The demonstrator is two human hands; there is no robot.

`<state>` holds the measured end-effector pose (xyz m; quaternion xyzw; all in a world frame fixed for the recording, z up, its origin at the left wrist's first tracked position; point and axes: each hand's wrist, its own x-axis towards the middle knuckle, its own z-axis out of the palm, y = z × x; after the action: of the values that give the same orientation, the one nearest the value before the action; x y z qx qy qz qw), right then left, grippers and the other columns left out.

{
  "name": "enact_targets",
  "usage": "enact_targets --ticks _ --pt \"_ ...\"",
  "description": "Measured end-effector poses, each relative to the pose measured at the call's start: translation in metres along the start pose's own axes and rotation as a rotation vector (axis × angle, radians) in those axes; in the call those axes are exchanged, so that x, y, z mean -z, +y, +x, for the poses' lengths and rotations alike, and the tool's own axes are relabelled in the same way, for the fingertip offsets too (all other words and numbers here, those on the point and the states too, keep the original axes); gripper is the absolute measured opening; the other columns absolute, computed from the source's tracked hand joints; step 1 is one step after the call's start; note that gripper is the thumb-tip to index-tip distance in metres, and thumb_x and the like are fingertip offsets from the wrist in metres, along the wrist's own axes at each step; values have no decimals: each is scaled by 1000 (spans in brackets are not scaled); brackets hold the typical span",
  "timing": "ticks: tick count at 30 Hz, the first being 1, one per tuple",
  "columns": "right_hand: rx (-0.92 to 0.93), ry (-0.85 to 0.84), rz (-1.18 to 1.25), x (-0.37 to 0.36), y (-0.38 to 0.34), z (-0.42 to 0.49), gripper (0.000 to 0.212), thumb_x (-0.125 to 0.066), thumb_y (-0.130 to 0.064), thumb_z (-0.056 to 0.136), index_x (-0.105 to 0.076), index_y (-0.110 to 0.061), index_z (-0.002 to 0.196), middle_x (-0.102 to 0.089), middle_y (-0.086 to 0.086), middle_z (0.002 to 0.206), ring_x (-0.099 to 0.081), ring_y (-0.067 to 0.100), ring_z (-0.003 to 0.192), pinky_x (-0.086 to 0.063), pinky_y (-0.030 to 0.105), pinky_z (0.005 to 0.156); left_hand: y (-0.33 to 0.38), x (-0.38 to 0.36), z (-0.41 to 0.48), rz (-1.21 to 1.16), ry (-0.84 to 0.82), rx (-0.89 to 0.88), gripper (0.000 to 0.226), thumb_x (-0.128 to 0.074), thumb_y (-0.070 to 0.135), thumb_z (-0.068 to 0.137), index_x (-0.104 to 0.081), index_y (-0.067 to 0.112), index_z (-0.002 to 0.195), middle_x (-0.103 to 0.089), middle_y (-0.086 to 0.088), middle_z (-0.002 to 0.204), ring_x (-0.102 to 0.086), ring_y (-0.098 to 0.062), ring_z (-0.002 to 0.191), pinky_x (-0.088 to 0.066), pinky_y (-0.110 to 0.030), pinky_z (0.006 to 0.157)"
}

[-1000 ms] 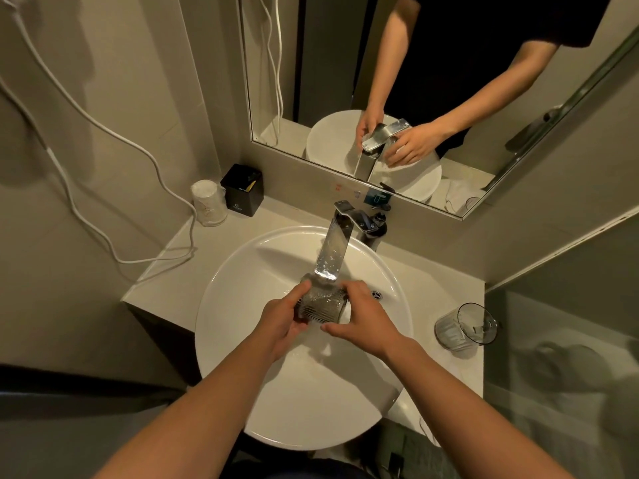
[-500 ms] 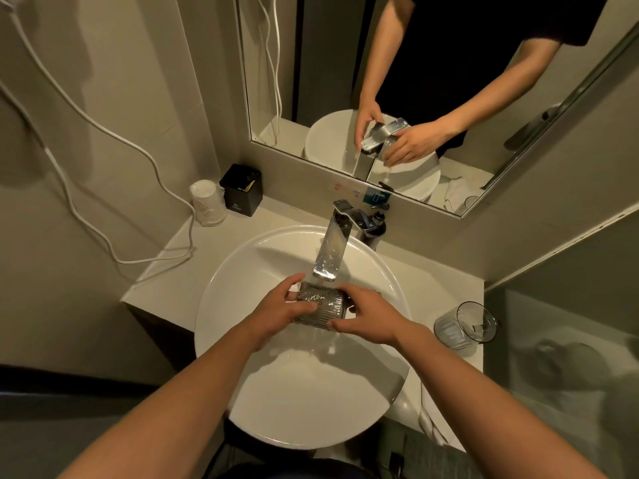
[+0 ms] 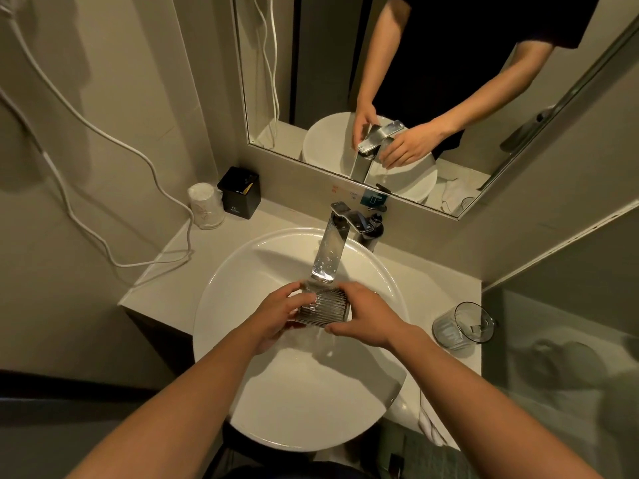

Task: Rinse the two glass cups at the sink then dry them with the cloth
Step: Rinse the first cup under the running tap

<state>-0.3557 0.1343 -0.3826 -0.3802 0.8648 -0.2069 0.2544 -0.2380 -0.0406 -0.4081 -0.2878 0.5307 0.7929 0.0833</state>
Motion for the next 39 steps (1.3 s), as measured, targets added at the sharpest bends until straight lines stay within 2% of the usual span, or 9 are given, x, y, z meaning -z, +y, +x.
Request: enact_targets --ticks 5,9,17,21,25,30,32,35,39 --pt "-36 -46 72 1 -2 -2 70 -81 -52 74 -58 -21 132 -69 -3 114 -65 15 99 -56 37 90 -4 4 0 -97 -14 -9 61 -75 18 74 -64 20 134 -73 -9 122 -71 -21 98 -54 -32 76" --pt "-30 -48 121 2 -2 -3 60 -81 -40 84 -57 -19 134 -65 -8 109 -60 3 88 -46 16 76 -5 5 2 -111 -8 -30 54 -68 8 83 -64 22 134 -73 -7 119 -69 -21 97 -54 -31 77" --pt "-17 8 194 2 -8 -7 45 -73 -38 93 -62 -16 130 -65 -2 116 -64 9 98 -54 21 85 -3 3 1 -140 58 -9 30 -61 11 95 -73 16 122 -76 -6 97 -71 -17 75 -57 -27 62" --pt "-39 22 175 4 -5 -9 44 -69 -40 96 -61 -18 133 -64 -4 121 -63 5 97 -47 8 80 -2 -2 4 -175 119 16 17 -66 15 95 -76 11 108 -74 -6 87 -70 -20 74 -57 -31 63" --pt "-54 109 71 16 -3 -13 52 -65 -41 98 -54 -16 143 -60 2 137 -65 11 109 -55 30 94 -3 -2 7 -179 165 35 13 -71 21 93 -75 10 99 -74 -9 85 -69 -22 75 -56 -33 66" --pt "73 604 -3 45 -22 -15 37 -63 -16 95 -57 -9 131 -62 8 125 -60 21 110 -54 44 91 -3 -2 6 -190 194 65 17 -72 24 94 -74 10 102 -76 -6 81 -69 -15 64 -54 -28 57" --pt "154 728 -41 57 -32 -11 45 -63 -9 90 -55 -6 134 -60 11 132 -57 25 120 -51 42 101 -3 -3 6 -195 210 83 19 -73 27 93 -73 10 103 -76 -4 77 -69 -13 61 -54 -28 57" --pt "185 663 -152 69 -42 -4 61 -63 -11 88 -49 -7 147 -51 11 152 -45 26 142 -38 38 117 -4 -3 7 -188 235 103 29 -75 32 91 -73 9 107 -77 -4 78 -69 -14 63 -55 -29 59" --pt "170 559 -272 58 -41 -1 62 -62 -10 87 -51 -3 147 -52 14 153 -44 30 145 -37 42 121 -5 -2 6 -202 251 134 36 -76 38 89 -74 8 109 -76 -4 80 -68 -16 69 -56 -31 66"
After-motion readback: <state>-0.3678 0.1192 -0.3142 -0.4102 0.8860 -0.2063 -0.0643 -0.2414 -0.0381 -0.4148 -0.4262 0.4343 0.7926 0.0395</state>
